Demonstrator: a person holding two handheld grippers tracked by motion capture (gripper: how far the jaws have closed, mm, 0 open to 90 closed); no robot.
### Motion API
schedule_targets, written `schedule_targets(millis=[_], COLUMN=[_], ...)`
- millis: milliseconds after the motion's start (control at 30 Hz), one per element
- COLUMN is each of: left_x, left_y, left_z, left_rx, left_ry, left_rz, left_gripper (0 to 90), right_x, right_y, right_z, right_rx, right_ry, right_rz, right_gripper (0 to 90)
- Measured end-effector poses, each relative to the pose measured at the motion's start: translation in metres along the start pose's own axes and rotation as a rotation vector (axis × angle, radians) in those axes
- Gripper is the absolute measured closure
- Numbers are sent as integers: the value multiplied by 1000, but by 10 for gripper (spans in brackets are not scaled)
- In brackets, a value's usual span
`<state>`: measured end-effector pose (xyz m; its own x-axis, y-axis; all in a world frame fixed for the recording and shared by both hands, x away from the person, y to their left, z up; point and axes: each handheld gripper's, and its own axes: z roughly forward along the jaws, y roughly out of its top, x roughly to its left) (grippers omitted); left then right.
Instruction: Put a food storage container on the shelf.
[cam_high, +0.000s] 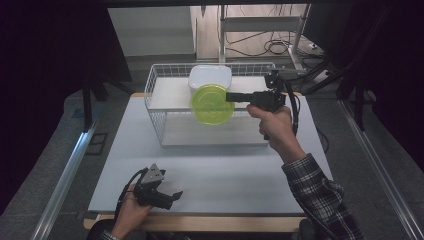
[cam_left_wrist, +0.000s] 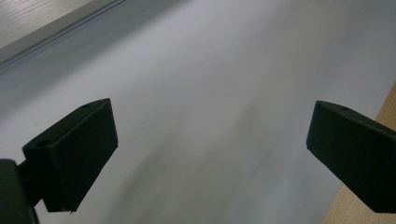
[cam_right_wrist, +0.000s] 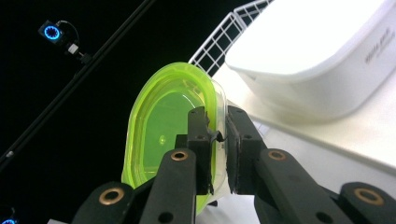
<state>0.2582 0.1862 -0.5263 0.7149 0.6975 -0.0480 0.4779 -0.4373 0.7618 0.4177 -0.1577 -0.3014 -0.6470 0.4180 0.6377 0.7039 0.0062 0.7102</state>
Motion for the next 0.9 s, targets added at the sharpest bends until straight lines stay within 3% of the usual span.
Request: schedule_targets(millis=[233,600,900], left_x=[0,1,1], left_y=[0,0,-1], left_z=[-1,0,0], left_rx=[-3,-4,-4], left_ry=[0,-4,-6], left_rz=[-8,-10,-10], left_gripper=[17,17,17], right_x=[5,10,6], right_y=[19,53,68], right_z=[2,9,16], right_rx=[-44,-121,-161], right_ry=[-20,-105,-155], right_rz=[1,-17,-8], right_gripper=[816,815,815])
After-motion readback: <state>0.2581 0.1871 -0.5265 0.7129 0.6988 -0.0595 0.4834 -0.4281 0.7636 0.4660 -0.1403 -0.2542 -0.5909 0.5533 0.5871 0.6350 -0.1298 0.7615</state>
